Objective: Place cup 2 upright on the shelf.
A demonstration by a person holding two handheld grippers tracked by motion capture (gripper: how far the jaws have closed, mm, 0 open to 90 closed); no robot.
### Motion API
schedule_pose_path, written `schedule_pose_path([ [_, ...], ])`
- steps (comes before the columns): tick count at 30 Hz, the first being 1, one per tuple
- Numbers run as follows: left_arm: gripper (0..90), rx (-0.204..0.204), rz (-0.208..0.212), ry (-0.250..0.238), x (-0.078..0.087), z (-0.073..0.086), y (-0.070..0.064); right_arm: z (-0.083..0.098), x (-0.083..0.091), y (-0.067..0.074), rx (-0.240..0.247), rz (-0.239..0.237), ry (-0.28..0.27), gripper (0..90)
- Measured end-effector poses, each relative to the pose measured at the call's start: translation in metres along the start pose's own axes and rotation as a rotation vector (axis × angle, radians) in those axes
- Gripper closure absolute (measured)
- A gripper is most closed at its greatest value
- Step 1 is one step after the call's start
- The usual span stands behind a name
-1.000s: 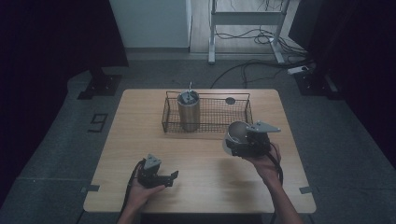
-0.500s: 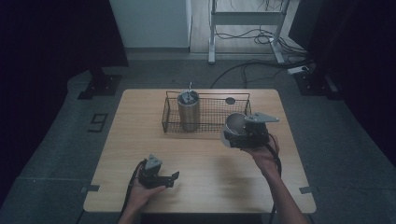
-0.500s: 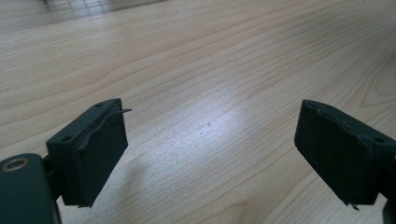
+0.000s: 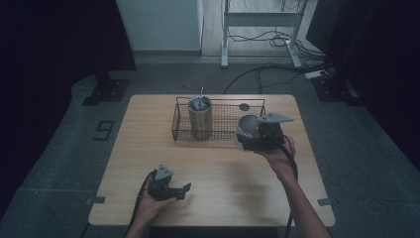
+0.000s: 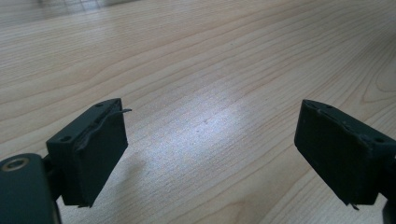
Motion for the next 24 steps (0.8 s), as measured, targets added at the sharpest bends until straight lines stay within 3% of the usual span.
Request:
schedule_pose_path([
  [6,10.1,0.003,-0.008,-0.016,0.001,-0.001,0.000,-0.004,-0.005,-0.005,0.005,0.015,0.007,7.4],
  [24,10.1,-0.005,-0.001,0.006,-0.002,0.001,-0.002,-0.014,-0.017,-0.020,-0.012,0.029,0.015,7.4],
])
Point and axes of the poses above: each handheld gripper's, and its own axes: x roughly backward along the jaws, z roughly out of its underside, y roughly to its left, the point moved 5 cm from there along -x, roughly forward along the jaws, and after that the axes turned 1 degree about -z, right-handed, at the moved point
